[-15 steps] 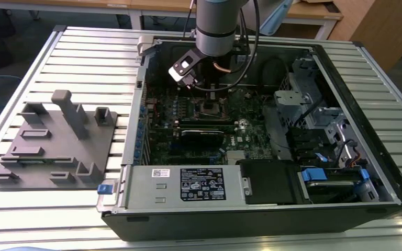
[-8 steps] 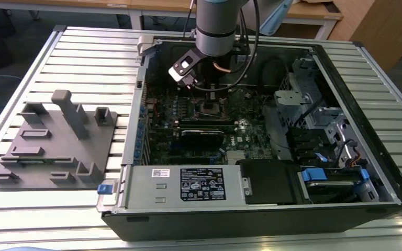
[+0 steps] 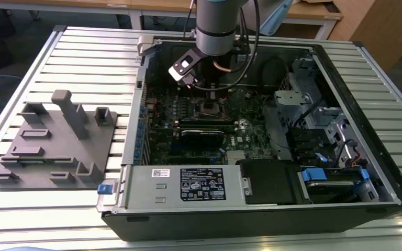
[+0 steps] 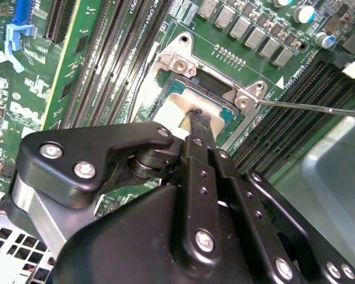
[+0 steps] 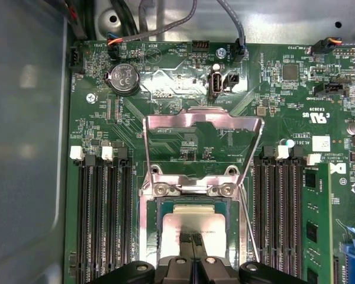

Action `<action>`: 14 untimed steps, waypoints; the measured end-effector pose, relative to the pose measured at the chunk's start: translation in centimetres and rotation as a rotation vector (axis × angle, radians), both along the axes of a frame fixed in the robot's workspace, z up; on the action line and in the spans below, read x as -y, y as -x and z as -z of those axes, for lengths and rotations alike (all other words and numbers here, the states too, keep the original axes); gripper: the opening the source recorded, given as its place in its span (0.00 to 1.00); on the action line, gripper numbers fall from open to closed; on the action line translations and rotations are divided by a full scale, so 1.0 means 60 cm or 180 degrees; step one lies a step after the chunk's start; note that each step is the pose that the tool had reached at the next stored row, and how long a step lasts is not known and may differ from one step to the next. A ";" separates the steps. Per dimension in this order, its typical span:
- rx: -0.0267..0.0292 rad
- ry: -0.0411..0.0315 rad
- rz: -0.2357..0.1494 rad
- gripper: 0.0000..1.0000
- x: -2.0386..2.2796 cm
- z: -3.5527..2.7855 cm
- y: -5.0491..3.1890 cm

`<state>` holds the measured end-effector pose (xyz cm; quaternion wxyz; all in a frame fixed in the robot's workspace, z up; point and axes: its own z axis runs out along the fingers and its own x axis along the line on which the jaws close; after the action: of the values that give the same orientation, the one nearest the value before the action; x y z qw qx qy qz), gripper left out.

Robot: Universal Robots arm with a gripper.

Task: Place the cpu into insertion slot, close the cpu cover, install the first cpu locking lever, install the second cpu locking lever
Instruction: 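Place the cpu into insertion slot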

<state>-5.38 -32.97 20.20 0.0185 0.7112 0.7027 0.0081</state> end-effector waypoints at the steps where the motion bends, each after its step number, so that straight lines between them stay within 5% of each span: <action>1: 0.0000 0.0000 0.0000 0.10 0.0000 -0.002 0.000; 9: 0.0000 0.0000 0.0000 0.10 0.0001 -0.022 0.000; 14: 0.0000 -0.0001 0.0000 0.10 0.0000 -0.023 0.000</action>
<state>-5.38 -32.97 21.60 0.0184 0.7112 0.7027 0.0082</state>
